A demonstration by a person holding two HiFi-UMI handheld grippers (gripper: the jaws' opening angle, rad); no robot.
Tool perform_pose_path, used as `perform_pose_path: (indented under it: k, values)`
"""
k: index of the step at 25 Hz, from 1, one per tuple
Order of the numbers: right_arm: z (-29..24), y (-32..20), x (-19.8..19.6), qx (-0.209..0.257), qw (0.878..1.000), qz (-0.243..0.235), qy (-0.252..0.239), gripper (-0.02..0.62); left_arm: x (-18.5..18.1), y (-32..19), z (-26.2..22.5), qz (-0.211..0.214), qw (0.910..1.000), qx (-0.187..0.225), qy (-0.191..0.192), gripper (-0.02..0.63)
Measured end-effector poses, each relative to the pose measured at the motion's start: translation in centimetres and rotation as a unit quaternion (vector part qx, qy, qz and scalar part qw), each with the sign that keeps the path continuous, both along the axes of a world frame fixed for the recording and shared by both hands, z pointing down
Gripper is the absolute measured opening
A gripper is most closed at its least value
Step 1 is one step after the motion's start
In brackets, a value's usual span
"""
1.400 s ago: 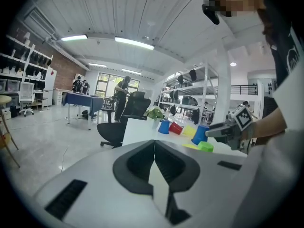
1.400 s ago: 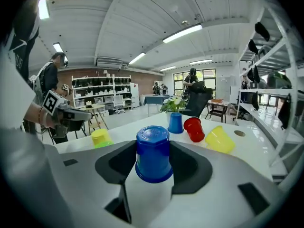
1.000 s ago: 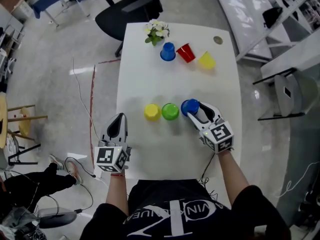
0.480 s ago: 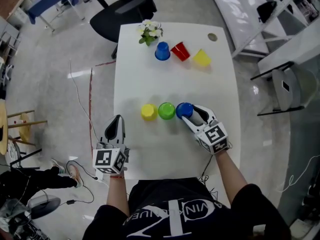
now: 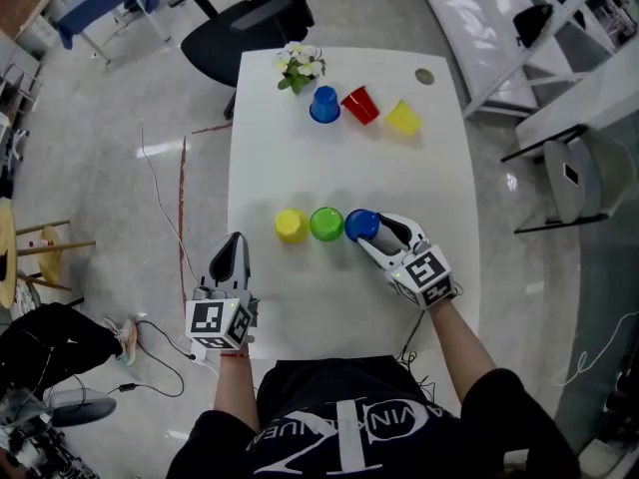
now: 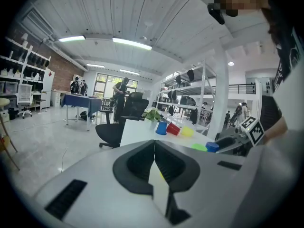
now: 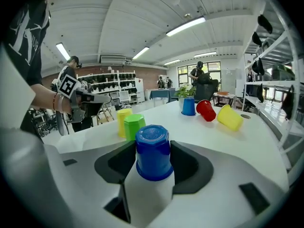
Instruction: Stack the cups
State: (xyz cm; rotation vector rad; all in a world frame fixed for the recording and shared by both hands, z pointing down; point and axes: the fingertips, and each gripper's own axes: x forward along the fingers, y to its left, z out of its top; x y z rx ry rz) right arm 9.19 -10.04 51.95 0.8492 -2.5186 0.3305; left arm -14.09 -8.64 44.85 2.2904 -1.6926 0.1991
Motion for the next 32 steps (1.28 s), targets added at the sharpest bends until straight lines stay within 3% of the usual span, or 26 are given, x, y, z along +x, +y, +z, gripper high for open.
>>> perform_pose_path:
  k: [5,9,14,23,25,28,32]
  values:
    - [-0.5,0.3,0.0,-0.014,1.000,-0.022,-0.017,0.307,0.0,0.2,0.0,0.000,1.0000,0.000,0.000,0.005]
    - [-1.1,-0.2,1.6,-0.011,1.000,-0.027,-0.010,0.321,-0.1,0.0,0.0,-0.001,1.0000,0.000,0.001,0.005]
    - [-1.6,-3.5,5.0,0.005,1.000,0.002,0.012,0.319,-0.2,-0.5,-0.3,-0.005,1.0000,0.000,0.006,0.005]
    - [-0.9,-4.6,3.4,-0.032,0.996,-0.081,-0.010,0.334,0.4,-1.4,-0.2,-0.004,0.9999,0.001,0.010,0.005]
    - [-0.7,-4.3,2.5,-0.027,0.996,-0.088,-0.010,0.322,0.5,-1.4,-0.1,-0.004,1.0000,-0.001,0.009,0.005]
    - [-0.9,-3.8,1.6,-0.010,0.996,-0.086,-0.013,0.237,0.3,-1.3,0.0,-0.009,0.9999,-0.005,0.008,0.005]
    - [-1.5,-2.1,0.4,-0.012,0.994,-0.103,-0.026,0.233,0.2,-1.0,0.2,-0.009,0.9999,-0.005,0.008,0.005]
